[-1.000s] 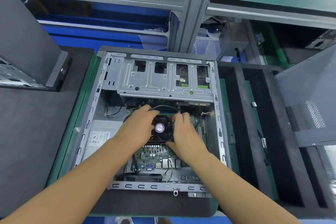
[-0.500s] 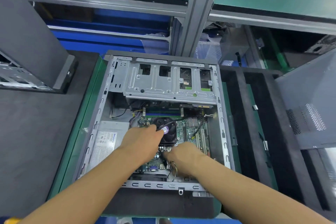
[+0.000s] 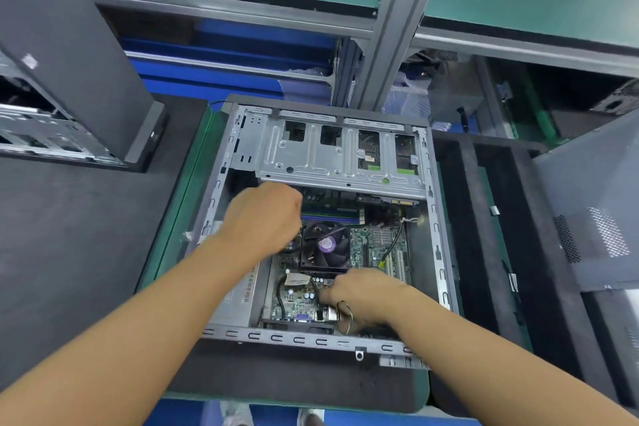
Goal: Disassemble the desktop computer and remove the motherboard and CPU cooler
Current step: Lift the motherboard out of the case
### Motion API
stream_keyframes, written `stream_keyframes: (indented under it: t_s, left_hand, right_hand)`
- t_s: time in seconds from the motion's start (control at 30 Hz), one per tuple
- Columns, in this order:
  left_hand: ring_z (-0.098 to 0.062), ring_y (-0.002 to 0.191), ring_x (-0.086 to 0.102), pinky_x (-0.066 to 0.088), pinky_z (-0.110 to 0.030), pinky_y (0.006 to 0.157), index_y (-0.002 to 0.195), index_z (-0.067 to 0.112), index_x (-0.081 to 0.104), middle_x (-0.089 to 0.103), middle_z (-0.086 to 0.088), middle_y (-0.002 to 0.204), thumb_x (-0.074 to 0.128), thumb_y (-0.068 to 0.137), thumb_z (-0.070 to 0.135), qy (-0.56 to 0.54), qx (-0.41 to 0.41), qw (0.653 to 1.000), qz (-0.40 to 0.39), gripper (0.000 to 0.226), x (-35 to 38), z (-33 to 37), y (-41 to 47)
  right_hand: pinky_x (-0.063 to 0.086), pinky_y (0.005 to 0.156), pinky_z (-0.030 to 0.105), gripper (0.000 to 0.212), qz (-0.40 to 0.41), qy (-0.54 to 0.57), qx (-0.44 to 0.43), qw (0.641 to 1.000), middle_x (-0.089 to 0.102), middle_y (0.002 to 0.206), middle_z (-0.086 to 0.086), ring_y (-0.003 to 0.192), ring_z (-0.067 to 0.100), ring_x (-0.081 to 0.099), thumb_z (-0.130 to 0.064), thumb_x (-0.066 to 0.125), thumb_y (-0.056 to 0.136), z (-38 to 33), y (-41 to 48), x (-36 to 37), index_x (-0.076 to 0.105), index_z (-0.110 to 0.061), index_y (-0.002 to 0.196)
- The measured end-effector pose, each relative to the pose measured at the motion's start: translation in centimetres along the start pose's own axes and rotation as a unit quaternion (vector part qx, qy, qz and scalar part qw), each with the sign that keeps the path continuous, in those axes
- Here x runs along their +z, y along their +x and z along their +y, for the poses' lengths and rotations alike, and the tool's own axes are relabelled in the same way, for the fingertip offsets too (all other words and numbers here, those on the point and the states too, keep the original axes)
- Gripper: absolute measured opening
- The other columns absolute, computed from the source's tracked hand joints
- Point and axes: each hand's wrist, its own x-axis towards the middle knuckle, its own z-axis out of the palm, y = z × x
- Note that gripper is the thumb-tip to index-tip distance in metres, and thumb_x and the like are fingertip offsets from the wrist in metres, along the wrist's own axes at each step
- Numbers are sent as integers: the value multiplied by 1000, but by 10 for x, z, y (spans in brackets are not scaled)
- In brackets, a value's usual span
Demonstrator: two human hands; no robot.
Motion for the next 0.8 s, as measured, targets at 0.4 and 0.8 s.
stream_keyframes:
  t_s: [0.4,0.8]
  left_hand:
    - [-27,103,58,50,-36,88,145,1,40,54,-16,136,57,98,26,-8,-101,935,-339,57,32,-28,77]
    - [-28,117,56,44,-32,88,139,4,45,56,-15,134,42,105,32,52,-86,959,-263,44,42,-29,76]
  right_hand:
    - [44,63,37,45,-31,1,15,999,64,103,15,77,30,51,-35,64,94,-4,4,2,50,-8,128]
    - [51,72,42,49,-50,17,23,998,64,107,14,93,35,61,-33,66,93,-5,2,0,47,-9,132]
